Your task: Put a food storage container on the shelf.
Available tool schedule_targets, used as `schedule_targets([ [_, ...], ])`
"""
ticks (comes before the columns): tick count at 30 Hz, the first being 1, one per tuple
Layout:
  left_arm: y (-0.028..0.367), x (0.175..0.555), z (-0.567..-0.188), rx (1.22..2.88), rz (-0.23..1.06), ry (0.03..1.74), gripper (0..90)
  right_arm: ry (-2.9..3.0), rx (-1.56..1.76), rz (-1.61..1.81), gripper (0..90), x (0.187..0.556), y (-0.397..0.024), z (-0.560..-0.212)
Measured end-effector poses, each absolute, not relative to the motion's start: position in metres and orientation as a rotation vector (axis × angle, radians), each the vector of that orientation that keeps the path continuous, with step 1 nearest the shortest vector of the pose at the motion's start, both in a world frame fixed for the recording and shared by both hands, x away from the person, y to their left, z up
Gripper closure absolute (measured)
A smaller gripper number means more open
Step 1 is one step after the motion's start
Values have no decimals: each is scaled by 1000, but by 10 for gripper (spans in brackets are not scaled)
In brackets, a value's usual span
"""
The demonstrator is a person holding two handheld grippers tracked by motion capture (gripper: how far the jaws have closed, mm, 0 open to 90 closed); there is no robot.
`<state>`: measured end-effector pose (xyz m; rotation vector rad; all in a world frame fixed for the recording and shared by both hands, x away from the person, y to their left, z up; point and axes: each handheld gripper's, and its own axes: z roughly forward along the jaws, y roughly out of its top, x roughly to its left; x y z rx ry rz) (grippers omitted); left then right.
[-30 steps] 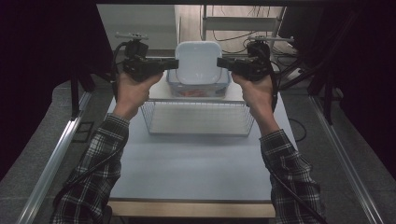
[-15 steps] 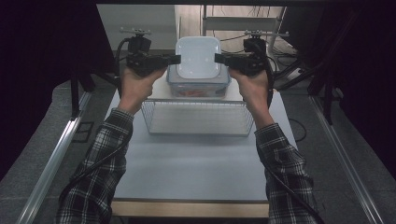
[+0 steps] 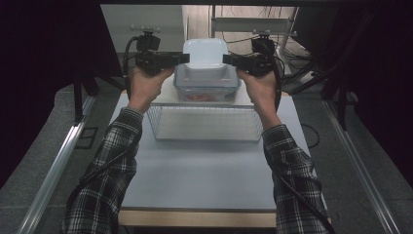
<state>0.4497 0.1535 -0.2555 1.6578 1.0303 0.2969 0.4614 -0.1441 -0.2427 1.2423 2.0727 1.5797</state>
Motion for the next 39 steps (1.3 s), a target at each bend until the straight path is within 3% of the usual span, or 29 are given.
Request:
schedule_targets([
  [13,150,450,-252,1695,274,1018,571,2093,1235,1551,634,457,-141,-239],
  [24,153,446,-248,1670,282,1004,489,2090,1229,1577,600,455,-143,-237],
  [30,156,438,-247,1685,307,980,390,2087,1181,1599,498,448,-148,-236],
  [39,159,425,-258,1726,330,917,153,2129,1067,1615,289,440,-156,-246],
])
